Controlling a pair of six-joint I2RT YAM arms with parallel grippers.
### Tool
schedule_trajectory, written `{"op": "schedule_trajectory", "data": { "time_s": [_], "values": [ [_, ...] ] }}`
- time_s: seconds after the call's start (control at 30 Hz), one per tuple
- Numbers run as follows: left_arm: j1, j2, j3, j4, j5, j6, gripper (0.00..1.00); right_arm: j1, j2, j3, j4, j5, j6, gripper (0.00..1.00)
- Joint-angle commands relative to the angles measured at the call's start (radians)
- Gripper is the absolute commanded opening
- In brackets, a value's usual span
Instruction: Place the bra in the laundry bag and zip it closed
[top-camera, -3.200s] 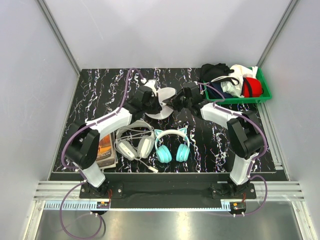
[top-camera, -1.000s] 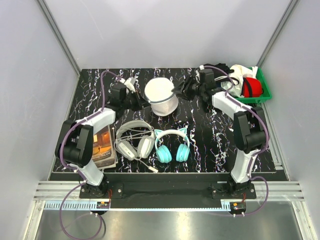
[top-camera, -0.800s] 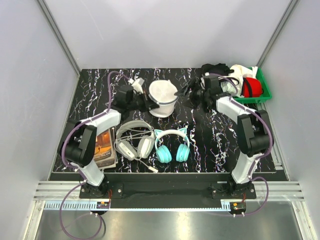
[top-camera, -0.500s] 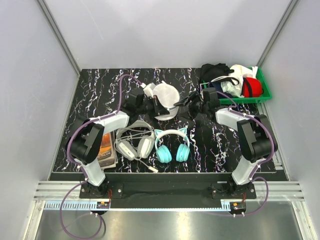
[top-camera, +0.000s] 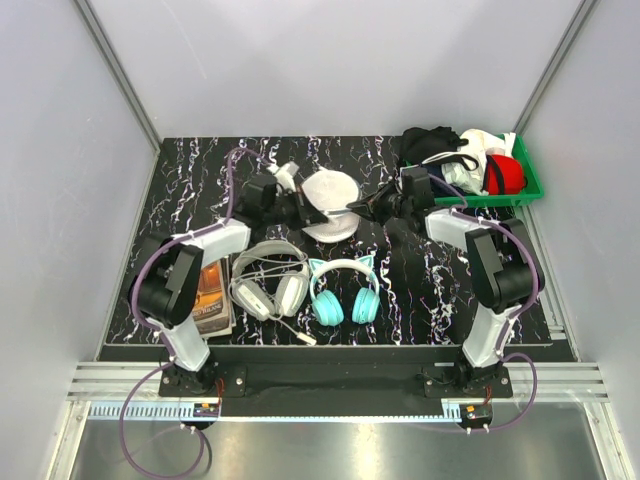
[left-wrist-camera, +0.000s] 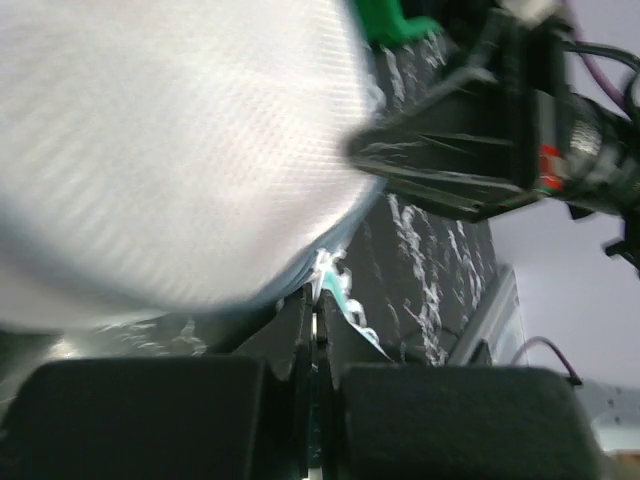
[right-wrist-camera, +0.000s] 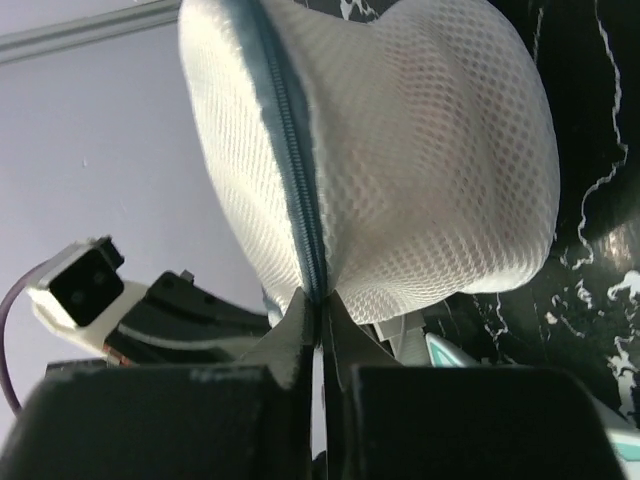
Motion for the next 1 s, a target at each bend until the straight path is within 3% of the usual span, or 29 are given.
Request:
{"op": "schedule_trajectory", "data": {
  "time_s": [0.0, 0.03, 0.07, 0.17, 0.3, 0.33, 0.43, 0.5, 0.67, 0.97],
  "values": [
    [0.154, -0.094, -0.020, -0.149, -0.135, 0.054, 0.00, -0.052, 0.022, 0.135, -0.088, 0.012, -0.238, 0.00],
    [0.168, -0.097, -0.008, -0.181, -0.147, 0.093, 0.00, -0.053, 0.037, 0.227, -0.137, 0.004, -0.367, 0.00],
    [0.174, -0.092, 0.012, -0.209, -0.143, 0.118, 0.00, -0.053, 0.080, 0.276, -0.262, 0.001, -0.419, 0.00],
    [0.140, -0.054, 0.098, -0.287, -0.071, 0.167, 0.00, -0.050, 0.152, 0.428, -0.380, -0.042, -0.520, 0.05],
    [0.071, -0.049, 0.078, -0.145, -0.022, 0.097, 0.00, -0.052, 0.194, 0.520, -0.446, -0.040, -0.514, 0.33],
    [0.061, -0.040, 0.070, -0.111, -0.002, 0.045, 0.00, -0.052, 0.194, 0.514, -0.467, -0.036, -0.487, 0.45],
    [0.025, -0.014, 0.070, -0.039, -0.006, -0.010, 0.00, -0.052, 0.128, 0.404, -0.463, -0.002, -0.421, 0.62],
    [0.007, 0.000, 0.083, -0.028, -0.021, -0.021, 0.00, -0.043, 0.038, 0.270, -0.425, 0.021, -0.381, 0.64],
    [-0.033, 0.026, 0.113, -0.026, -0.014, -0.035, 0.00, -0.023, -0.099, 0.022, -0.080, 0.004, -0.123, 0.68],
    [-0.085, 0.035, 0.100, 0.007, -0.015, -0.058, 0.00, 0.031, -0.058, 0.020, 0.006, 0.046, -0.054, 0.67]
  ]
}}
